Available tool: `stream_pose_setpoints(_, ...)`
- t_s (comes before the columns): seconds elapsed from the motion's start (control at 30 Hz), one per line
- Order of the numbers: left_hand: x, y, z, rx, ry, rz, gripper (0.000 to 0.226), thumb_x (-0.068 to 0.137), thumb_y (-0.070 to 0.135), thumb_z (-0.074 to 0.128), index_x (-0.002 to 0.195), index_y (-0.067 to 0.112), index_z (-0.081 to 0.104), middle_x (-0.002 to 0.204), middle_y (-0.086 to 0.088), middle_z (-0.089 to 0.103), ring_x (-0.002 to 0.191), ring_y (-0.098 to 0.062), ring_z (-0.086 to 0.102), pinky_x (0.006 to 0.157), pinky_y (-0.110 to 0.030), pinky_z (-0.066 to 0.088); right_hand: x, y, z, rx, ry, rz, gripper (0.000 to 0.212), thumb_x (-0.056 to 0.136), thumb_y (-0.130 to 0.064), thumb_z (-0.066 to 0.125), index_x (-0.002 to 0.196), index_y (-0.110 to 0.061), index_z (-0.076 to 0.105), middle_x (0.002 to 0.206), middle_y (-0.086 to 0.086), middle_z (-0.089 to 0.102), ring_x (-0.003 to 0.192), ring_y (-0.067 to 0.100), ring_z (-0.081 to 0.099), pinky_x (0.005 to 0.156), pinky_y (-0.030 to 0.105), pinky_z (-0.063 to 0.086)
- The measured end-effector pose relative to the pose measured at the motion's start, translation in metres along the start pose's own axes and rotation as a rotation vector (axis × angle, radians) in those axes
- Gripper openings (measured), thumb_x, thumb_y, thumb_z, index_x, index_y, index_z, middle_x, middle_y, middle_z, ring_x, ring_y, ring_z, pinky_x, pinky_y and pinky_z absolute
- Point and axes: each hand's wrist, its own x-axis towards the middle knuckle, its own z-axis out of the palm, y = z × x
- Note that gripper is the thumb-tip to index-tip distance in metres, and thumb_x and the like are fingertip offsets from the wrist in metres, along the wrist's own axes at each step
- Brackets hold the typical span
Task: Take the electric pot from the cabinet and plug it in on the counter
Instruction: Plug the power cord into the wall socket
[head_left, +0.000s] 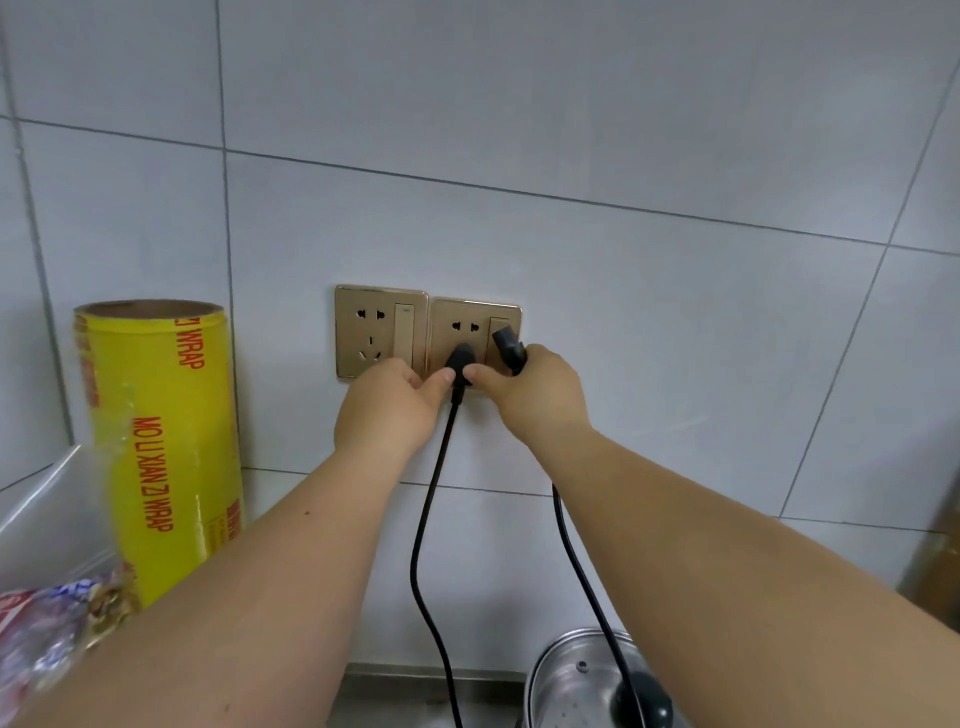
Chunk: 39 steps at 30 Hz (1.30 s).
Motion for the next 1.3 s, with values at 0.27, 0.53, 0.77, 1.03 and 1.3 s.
stream_pose_setpoints(0.27,0.006,0.004,-0.006,0.057,-0.025,0.033,0.037,0.086,0.048,0.055,0.069,0.016,0.049,0.071,-0.001,0.053,0.079,-0.027,0.055,0.064,-0.029,0.040,0.005,-0.005,-0.003,-0.099,0.065,-0.001,0.044,0.075,-0.050,0.070,0.091,-0.017,0.045,0.081,-0.002,0.051,0.079,0.021,0.052,0.066,0.031,0.042)
stream_pose_setpoints(0.53,0.018,0.005,-0.004,0.221,-0.072,0.047,0.052,0.086,0.052,0.052,0.093,0.002,0.065,0.070,-0.014,0.058,0.078,-0.036,0.060,0.057,-0.029,0.036,0.007,-0.005,0.001,-0.178,0.085,0.006,0.046,0.076,-0.054,0.067,0.088,-0.017,0.044,0.075,-0.004,0.048,0.078,0.023,0.052,0.063,0.031,0.039)
stream_pose_setpoints(0.77,0.013,0.001,0.009,0.255,-0.064,0.106,0.043,0.094,0.048,0.040,0.067,0.014,0.040,0.069,-0.003,0.046,0.074,-0.029,0.048,0.059,-0.032,0.034,0.005,0.007,0.011,-0.243,0.115,-0.060,0.045,0.080,-0.059,0.058,0.088,-0.017,0.044,0.083,0.000,0.054,0.079,0.024,0.052,0.063,0.031,0.038)
stream_pose_setpoints(1.03,0.006,0.014,-0.003,0.278,-0.208,-0.090,0.058,0.094,0.052,0.035,0.118,0.004,0.058,0.119,-0.018,0.061,0.105,-0.036,0.058,0.075,-0.036,0.040,-0.008,-0.008,0.006,-0.305,0.073,0.075,0.046,0.082,-0.061,0.055,0.089,-0.018,0.044,0.084,0.000,0.052,0.079,0.023,0.050,0.065,0.031,0.037)
stream_pose_setpoints(1.3,-0.082,-0.011,-0.013,-0.253,-0.320,-0.115,0.027,0.093,0.031,0.046,0.083,0.012,0.062,0.097,-0.008,0.070,0.077,-0.020,0.056,0.073,-0.032,0.047,-0.086,0.000,-0.007,0.381,-0.044,0.085,0.020,0.084,-0.025,0.063,0.086,-0.019,0.044,0.073,-0.005,0.045,0.061,0.009,0.043,0.053,0.023,0.033)
